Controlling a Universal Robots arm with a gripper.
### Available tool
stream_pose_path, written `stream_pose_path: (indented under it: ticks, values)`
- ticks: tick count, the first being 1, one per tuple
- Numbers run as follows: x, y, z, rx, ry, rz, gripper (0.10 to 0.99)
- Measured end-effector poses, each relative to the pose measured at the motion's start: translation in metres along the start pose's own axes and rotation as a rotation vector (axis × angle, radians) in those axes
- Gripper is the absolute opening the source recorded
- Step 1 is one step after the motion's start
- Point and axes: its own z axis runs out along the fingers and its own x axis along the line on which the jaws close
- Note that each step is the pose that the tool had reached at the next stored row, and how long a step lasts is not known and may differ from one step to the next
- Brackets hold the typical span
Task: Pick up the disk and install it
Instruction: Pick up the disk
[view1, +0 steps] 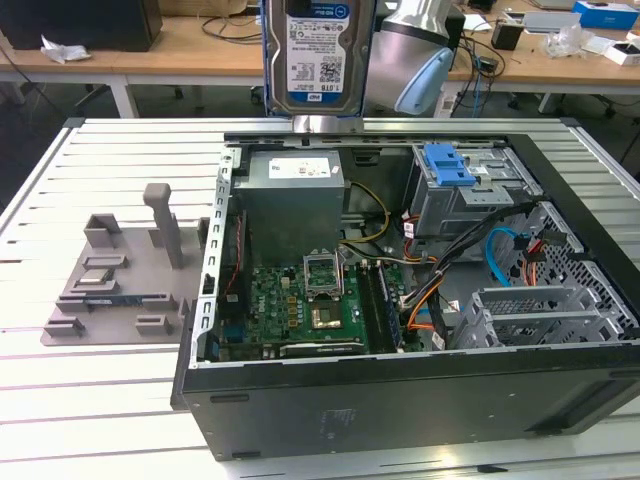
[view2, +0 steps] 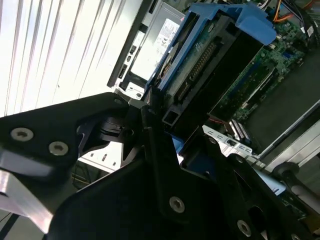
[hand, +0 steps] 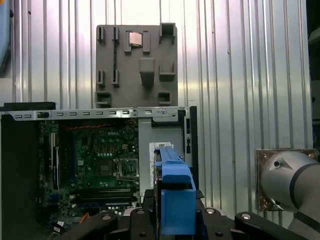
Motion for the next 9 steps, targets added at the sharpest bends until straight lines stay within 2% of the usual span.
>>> stream_pose_path:
  ticks: [4, 6, 9]
  values:
    - [0.0118, -0.0003, -0.0001, 0.0, 0.0, 0.0, 0.369]
    - [0.0243, -0.0008, -0.0001, 0.0, 0.0, 0.0, 0.369]
    - [0.0372, -0.0012, -0.0001, 0.0, 0.0, 0.0, 0.369]
